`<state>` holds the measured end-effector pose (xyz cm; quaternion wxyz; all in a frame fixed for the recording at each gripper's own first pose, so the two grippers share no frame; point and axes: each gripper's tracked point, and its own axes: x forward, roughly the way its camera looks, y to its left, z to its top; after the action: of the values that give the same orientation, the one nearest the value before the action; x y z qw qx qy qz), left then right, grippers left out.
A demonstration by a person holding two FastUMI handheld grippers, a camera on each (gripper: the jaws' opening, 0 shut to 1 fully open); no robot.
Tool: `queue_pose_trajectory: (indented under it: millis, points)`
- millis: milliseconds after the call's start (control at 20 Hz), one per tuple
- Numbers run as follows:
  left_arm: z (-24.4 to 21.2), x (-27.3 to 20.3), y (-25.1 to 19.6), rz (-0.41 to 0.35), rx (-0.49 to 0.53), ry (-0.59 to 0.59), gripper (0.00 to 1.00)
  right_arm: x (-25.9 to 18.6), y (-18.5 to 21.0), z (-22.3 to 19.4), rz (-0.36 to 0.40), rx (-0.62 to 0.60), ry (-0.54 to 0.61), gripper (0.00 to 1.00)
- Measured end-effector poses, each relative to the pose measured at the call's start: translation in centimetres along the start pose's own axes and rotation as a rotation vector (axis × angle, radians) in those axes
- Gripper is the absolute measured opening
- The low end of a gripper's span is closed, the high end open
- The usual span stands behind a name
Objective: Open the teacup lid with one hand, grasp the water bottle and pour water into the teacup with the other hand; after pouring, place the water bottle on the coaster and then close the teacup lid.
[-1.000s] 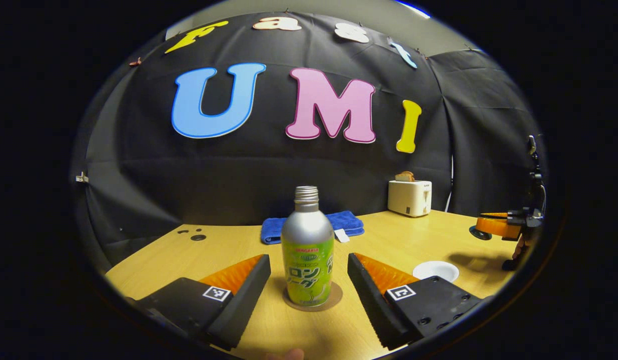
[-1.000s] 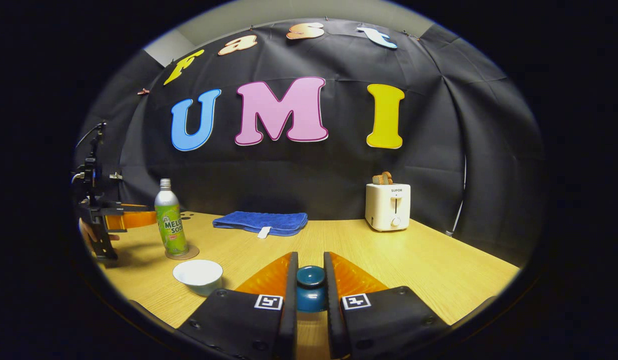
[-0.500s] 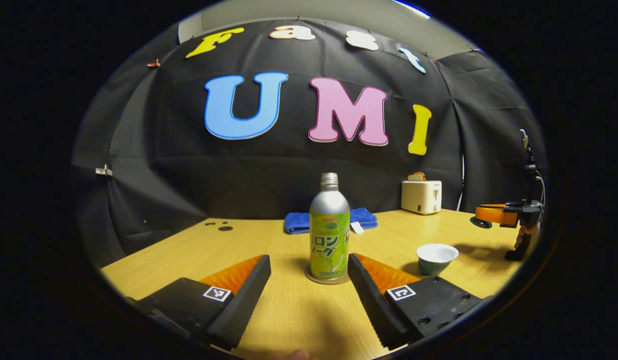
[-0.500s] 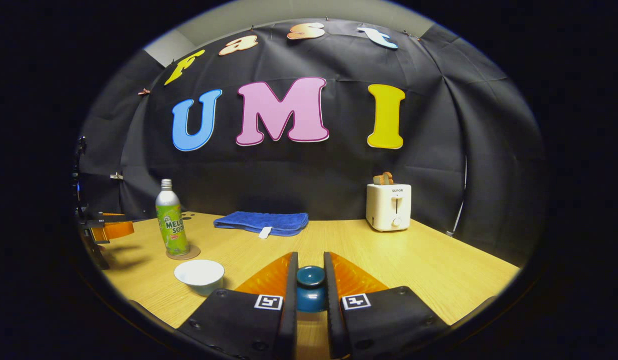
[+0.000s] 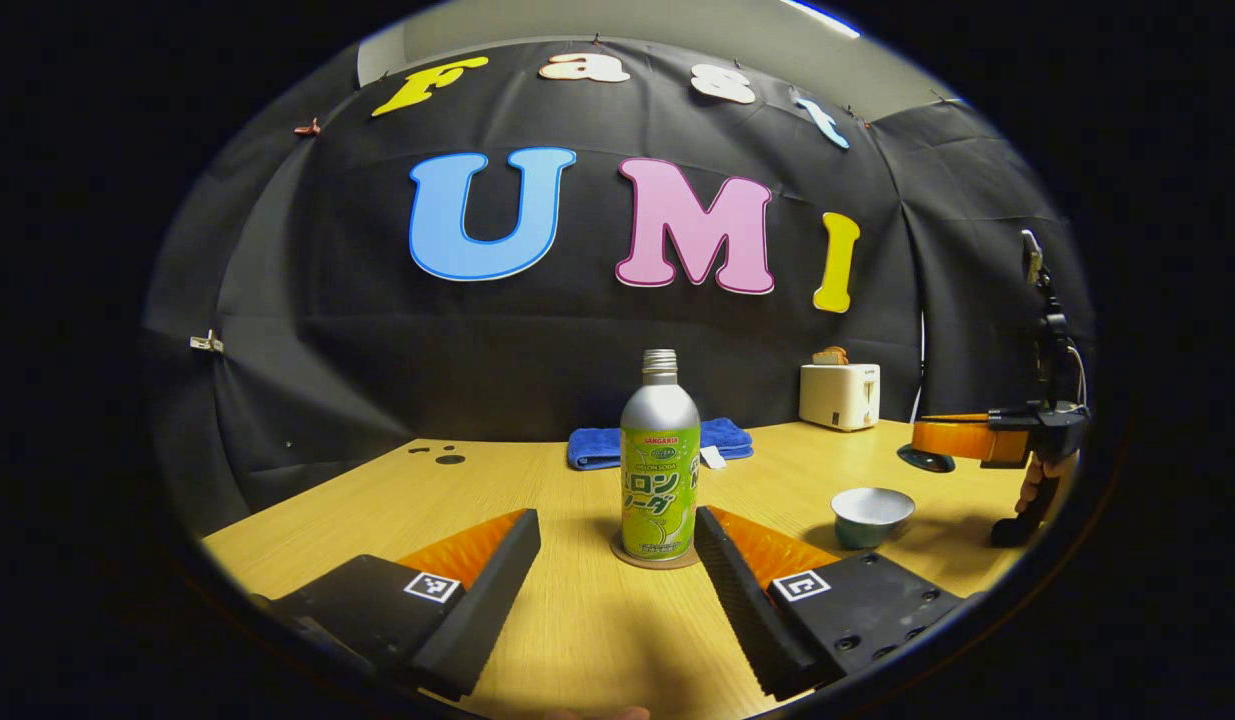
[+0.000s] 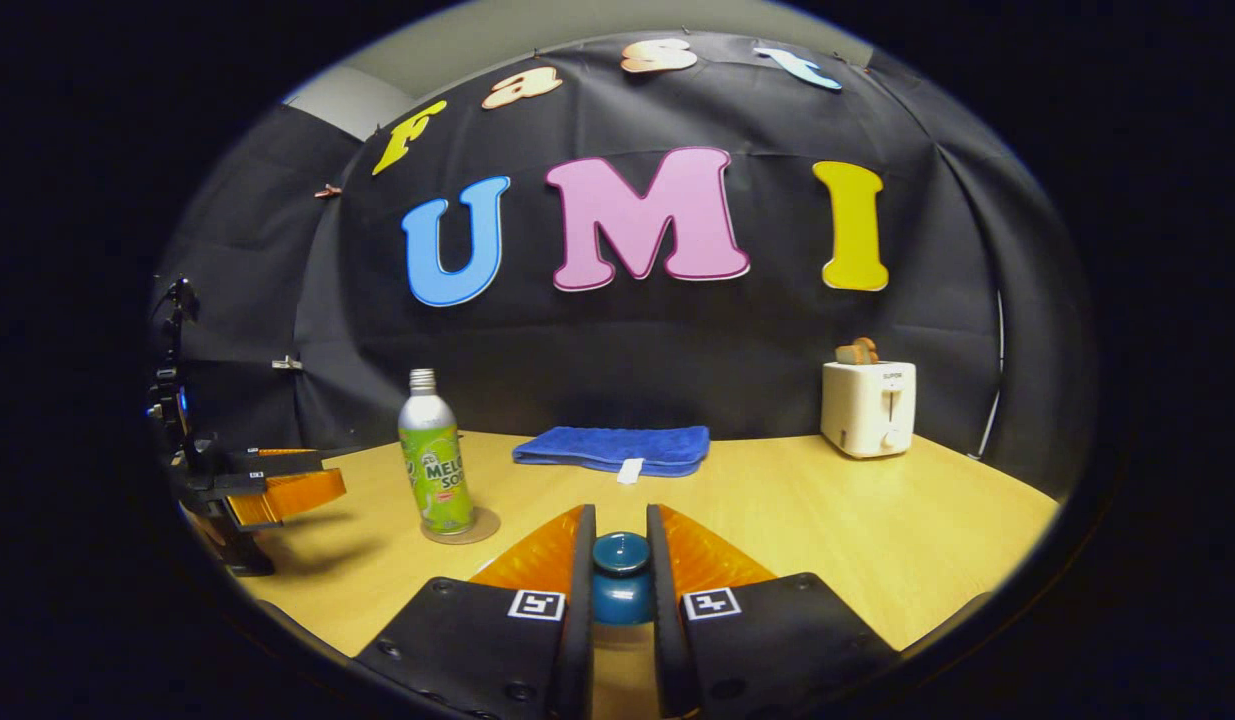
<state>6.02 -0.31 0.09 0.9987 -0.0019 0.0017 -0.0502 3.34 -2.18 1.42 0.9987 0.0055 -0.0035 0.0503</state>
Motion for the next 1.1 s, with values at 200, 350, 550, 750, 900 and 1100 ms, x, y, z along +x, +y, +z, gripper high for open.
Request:
queue_pose_trajectory:
  millis: [200,350,550,750,900,1100]
  points:
    - [0.0,-0.1,0.1,0.004,0.001,0.000,0.98,1.6,2.7,-1.8,0.049,0.000,0.069,0.28]
    - [0.1,0.0,0.1,0.001,0.002,0.000,0.98,2.0,3.5,-2.6,0.062,0.003,0.105,0.29]
    - [0.1,0.0,0.2,0.003,0.002,-0.001,0.98,2.5,3.8,-3.6,0.064,-0.030,0.160,0.30]
    - [0.0,-0.1,0.3,0.002,0.003,-0.001,0.98,2.5,3.9,-3.8,0.062,-0.043,0.178,0.33]
    - [0.1,-0.2,0.6,0.017,0.002,-0.001,0.98,2.1,3.5,-2.9,0.049,-0.040,0.136,0.49]
    - [0.1,-0.8,0.7,0.059,0.002,0.001,0.98,0.7,2.9,-0.9,0.037,-0.010,-0.002,0.92]
